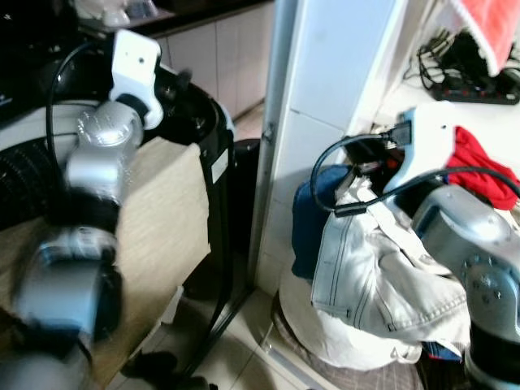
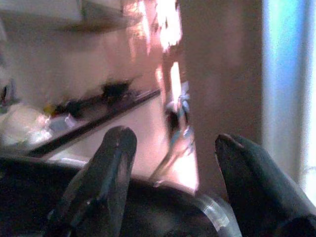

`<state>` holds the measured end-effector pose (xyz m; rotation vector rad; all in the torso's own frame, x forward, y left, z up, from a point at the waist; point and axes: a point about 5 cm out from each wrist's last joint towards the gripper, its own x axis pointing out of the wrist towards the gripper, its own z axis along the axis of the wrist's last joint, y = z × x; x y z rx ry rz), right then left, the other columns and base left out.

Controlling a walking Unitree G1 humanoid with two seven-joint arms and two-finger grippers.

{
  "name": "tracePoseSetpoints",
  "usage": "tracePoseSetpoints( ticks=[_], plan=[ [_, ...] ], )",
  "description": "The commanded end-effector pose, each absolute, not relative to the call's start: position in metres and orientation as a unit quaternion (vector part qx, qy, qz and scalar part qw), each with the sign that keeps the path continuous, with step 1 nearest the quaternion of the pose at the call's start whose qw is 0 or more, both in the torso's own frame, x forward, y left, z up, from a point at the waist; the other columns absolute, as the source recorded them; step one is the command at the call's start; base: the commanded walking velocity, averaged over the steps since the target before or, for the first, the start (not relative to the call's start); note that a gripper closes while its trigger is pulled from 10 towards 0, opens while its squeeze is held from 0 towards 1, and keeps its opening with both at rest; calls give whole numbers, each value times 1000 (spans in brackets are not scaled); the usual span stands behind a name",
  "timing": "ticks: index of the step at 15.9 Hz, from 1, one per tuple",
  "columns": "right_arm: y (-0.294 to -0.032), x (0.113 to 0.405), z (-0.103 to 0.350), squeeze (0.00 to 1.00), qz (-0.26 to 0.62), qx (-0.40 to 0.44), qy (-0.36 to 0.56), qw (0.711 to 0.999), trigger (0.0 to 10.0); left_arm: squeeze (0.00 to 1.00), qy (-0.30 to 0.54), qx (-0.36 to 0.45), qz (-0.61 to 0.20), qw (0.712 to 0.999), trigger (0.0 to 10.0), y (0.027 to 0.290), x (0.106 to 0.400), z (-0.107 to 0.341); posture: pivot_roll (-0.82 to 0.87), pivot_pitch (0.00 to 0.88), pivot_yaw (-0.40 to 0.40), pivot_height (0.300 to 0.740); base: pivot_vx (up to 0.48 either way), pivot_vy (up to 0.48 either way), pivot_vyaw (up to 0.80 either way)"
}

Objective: Clothes washing

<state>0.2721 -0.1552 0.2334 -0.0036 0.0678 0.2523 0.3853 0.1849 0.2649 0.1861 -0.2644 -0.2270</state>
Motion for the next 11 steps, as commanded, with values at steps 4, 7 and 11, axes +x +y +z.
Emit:
tracePoseSetpoints(
  ticks=[4,7,11],
  plan=[
    [-201,274,224,0,-38,-60,29,997,10000,0,-149,4,-197,969,10000,151,349,255,-89,25,-15,740,0,0,0],
    [-217,279,218,0,-51,-57,41,996,10000,0,-60,69,-327,940,10000,119,317,217,-94,26,-13,740,0,0,0],
    [-236,292,211,1000,-21,-94,92,991,10000,0,-69,90,-365,924,10000,103,300,208,-87,31,-19,740,0,0,0]
  ],
)
